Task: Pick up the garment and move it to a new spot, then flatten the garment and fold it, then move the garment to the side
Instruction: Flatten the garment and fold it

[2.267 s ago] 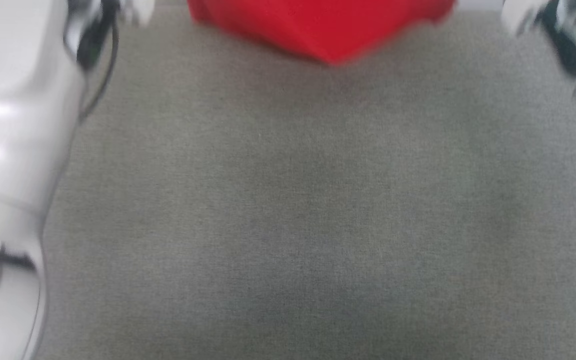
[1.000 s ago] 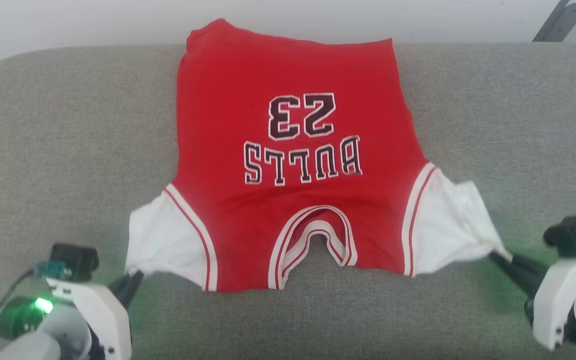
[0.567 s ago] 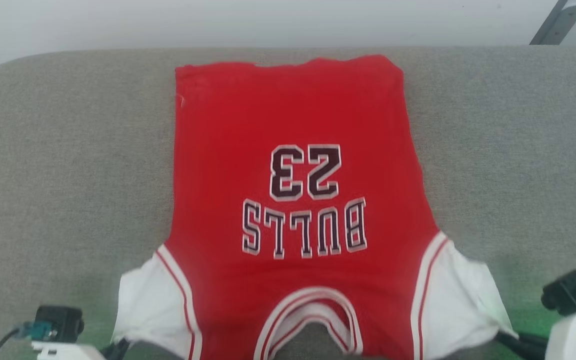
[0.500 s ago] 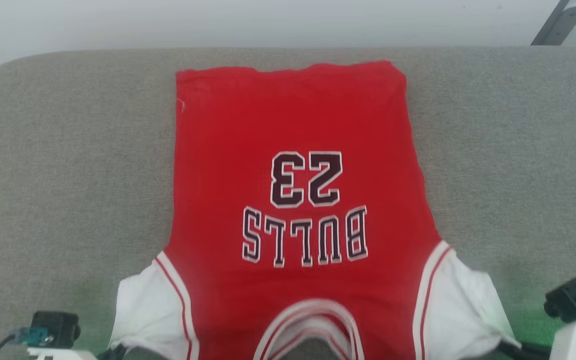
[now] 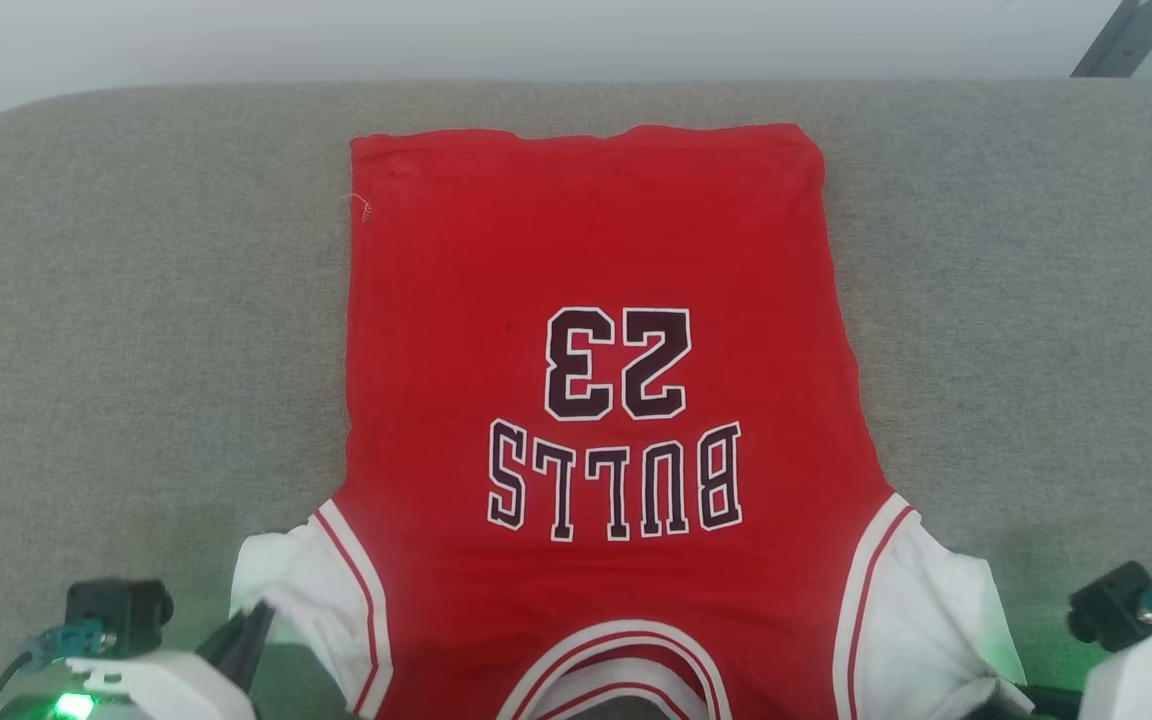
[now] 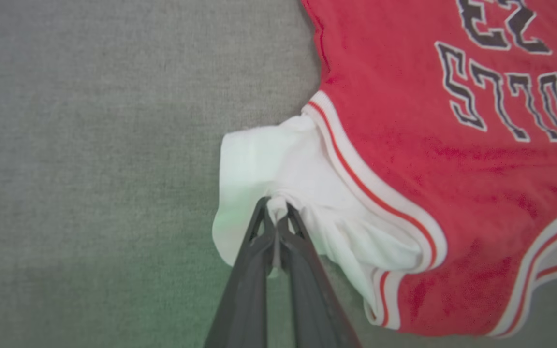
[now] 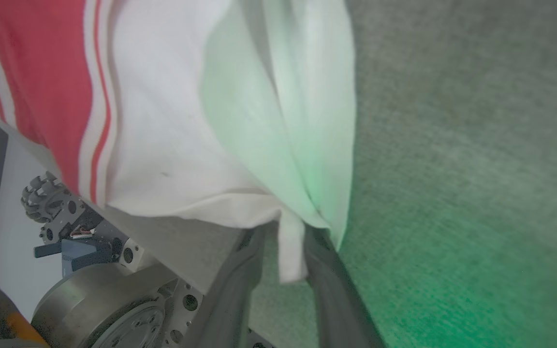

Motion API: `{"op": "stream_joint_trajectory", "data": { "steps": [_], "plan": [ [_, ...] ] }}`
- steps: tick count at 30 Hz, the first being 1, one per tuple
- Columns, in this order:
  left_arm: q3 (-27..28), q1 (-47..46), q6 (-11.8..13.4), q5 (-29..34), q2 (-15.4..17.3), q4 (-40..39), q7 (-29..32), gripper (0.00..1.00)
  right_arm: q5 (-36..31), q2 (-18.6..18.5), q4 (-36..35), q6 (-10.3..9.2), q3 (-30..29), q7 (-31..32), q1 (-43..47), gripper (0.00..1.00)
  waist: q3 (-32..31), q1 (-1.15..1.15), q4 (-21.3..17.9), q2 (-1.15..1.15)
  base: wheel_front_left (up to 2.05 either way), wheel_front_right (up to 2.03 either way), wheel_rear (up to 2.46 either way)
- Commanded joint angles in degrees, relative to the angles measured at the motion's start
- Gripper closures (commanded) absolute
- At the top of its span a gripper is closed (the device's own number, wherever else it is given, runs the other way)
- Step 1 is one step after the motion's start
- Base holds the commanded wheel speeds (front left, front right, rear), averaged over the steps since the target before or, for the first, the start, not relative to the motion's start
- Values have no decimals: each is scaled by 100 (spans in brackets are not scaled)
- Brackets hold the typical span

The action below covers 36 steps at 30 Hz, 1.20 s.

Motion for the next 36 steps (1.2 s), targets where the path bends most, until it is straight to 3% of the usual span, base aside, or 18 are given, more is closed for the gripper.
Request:
{"op": "stream_joint_trajectory", "data": {
  "steps": [1,10,16,22,23,36],
  "plan": [
    [28,-125,-14,99,-60,12,-96,100,-92,187,132,-86,-13,120,0,0,16,0,12,0,0,0,0],
    [-13,-471,-76,404,-469,202,-490,100,-407,8,-727,-39,-1309,538,-304,0,89,0,95,0,0,0,0],
    [-153,-768,-239,478,-777,361,-518,100,-1022,498,-885,-40,-2209,917,-1114,0,274,0,335,0,0,0,0],
    [-467,-1375,-570,731,-1260,707,-414,100,-1767,1229,197,-41,-2537,1245,-2638,0,557,0,958,0,0,0,0],
    [-467,-1375,-570,731,-1260,707,-414,100,-1767,1229,197,-41,-2537,1245,-2638,0,557,0,958,0,0,0,0],
    [-833,-1999,-1125,841,-2001,1449,-483,100,-2407,1732,3479,-41,-2557,2110,-4659,0,908,0,2009,0,0,0,0]
  ]
}}
